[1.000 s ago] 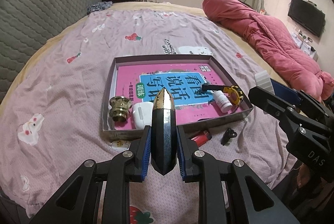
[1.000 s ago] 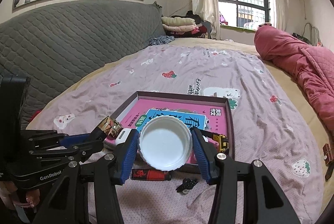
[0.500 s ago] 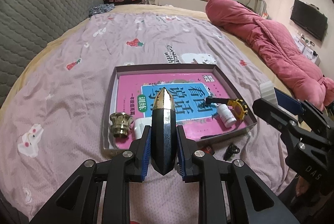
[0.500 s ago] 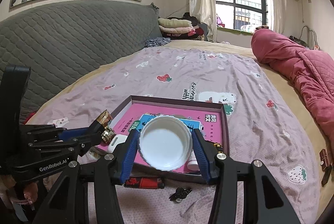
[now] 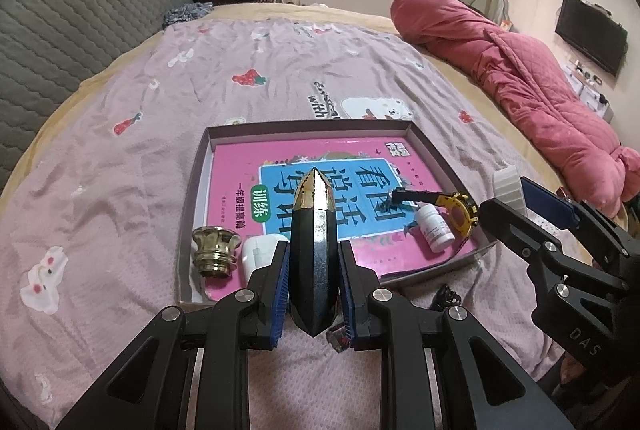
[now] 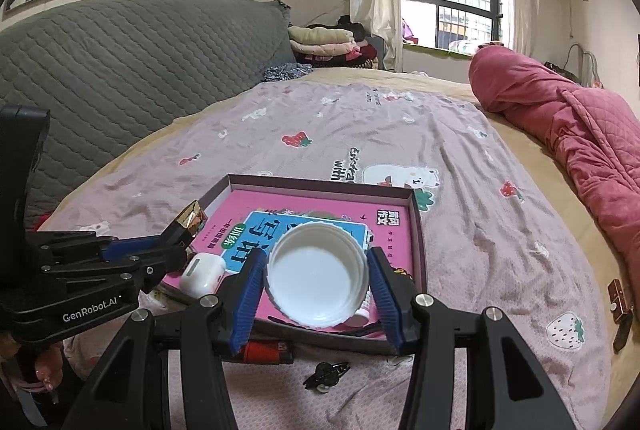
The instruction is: Organize rigid objects
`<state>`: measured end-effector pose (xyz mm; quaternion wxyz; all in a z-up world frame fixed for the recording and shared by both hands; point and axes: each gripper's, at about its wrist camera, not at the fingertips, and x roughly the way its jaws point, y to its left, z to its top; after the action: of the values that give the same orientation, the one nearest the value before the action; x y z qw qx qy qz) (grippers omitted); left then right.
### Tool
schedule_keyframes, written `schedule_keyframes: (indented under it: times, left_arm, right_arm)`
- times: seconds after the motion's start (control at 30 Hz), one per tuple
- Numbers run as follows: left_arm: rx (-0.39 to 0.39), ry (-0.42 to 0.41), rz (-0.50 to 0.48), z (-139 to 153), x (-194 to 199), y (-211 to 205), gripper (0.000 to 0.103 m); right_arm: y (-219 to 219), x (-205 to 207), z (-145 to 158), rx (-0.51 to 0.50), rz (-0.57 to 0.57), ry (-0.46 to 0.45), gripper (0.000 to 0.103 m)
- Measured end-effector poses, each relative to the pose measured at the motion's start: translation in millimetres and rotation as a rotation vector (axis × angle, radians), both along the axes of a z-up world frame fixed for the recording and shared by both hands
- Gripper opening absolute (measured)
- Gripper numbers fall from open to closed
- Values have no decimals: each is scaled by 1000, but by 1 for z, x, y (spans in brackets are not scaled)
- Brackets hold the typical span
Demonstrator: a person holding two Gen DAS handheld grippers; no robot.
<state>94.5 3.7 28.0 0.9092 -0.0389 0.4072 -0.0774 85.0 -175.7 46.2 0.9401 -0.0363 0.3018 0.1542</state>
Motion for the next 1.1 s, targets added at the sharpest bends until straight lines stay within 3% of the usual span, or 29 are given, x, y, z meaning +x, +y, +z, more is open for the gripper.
schedule_keyframes:
  times: [1.1]
  left_arm:
    - [23, 74, -9, -30, 45, -21, 23]
  right_arm:
    - [-3, 40, -20, -2, -32, 33, 51]
